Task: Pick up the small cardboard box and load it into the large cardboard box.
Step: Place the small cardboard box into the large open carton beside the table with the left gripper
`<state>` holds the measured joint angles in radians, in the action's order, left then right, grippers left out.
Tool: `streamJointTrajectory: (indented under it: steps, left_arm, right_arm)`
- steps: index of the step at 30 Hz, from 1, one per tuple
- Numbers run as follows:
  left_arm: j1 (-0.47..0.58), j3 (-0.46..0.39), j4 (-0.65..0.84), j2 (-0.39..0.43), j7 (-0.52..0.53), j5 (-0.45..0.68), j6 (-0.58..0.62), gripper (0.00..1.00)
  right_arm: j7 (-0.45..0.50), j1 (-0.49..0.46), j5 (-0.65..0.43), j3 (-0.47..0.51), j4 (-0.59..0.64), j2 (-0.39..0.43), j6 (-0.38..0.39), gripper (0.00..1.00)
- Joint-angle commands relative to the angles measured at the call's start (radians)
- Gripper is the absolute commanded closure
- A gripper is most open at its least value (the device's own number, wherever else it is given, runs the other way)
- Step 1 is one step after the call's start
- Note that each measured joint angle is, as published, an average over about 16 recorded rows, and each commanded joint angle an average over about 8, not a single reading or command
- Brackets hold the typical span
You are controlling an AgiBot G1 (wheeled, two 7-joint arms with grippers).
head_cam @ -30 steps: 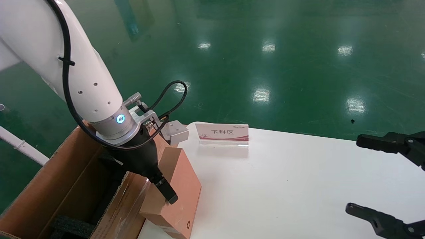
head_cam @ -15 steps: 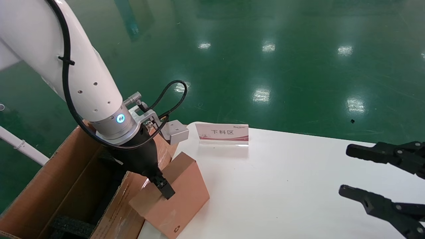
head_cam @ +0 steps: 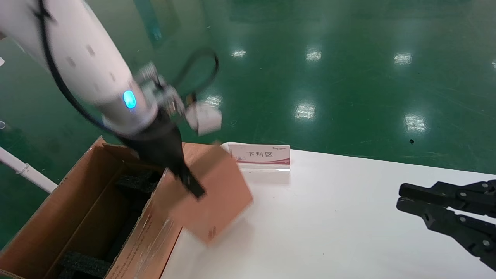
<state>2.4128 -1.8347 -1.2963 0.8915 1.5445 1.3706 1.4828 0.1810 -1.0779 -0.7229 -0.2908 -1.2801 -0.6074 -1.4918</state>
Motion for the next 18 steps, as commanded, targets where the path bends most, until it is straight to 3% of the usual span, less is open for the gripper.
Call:
streamJointTrajectory:
  steps: [1,8,12,13,18]
  left_arm:
    - [0.04,0.012,0.007,0.0,-0.014,0.015,0.005,1.0]
    - [0.214,0.044,0.092,0.009,-0.072,0.046,0.074,1.0]
    - [0.294,0.01,0.13,0.011,-0.09,0.044,0.103,1.0]
    - [0.313,-0.007,0.136,0.011,-0.094,0.038,0.108,1.0]
    - [0.409,-0.138,0.146,0.017,-0.124,-0.013,0.117,1.0]
  right_arm:
    - [0.0,0.0,0.0,0.0,0.0,0.0,0.0,1.0]
    - [0.0,0.0,0.0,-0.001,0.0,0.0,0.0,1.0]
    - [0.0,0.0,0.001,-0.001,0.0,0.0,0.0,1.0]
    - [0.0,0.0,0.001,-0.001,0.0,0.0,0.0,0.93]
    - [-0.001,0.0,0.001,-0.001,0.0,0.0,0.0,0.31]
